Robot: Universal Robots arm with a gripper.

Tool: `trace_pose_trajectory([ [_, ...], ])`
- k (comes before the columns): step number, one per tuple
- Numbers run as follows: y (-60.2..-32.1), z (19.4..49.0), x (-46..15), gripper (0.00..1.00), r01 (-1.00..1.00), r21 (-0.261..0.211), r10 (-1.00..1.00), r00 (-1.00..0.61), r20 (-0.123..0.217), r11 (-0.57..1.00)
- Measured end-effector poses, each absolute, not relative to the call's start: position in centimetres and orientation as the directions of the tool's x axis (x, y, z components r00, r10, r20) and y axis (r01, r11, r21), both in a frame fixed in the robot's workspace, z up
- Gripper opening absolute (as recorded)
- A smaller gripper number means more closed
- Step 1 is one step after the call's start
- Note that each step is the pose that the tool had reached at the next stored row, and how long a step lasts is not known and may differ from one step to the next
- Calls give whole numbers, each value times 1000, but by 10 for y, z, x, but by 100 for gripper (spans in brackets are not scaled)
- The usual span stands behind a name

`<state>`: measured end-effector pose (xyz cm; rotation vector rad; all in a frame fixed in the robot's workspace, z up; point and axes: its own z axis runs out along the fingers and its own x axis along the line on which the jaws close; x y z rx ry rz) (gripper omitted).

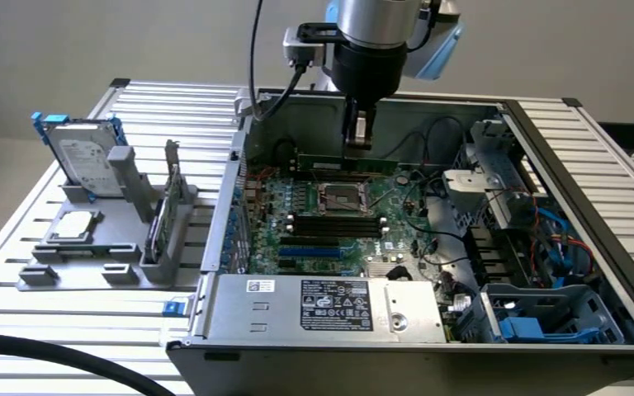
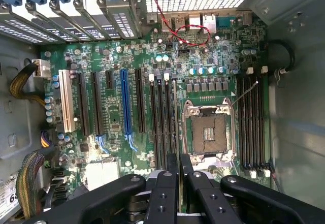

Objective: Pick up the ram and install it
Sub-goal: 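Insert the ram into the slot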

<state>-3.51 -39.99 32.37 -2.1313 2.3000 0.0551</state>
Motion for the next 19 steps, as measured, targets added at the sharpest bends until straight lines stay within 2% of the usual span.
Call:
trace_pose_trajectory([
  [19,-413,295,-42,14,-997,12,-997,-70,-28,70],
])
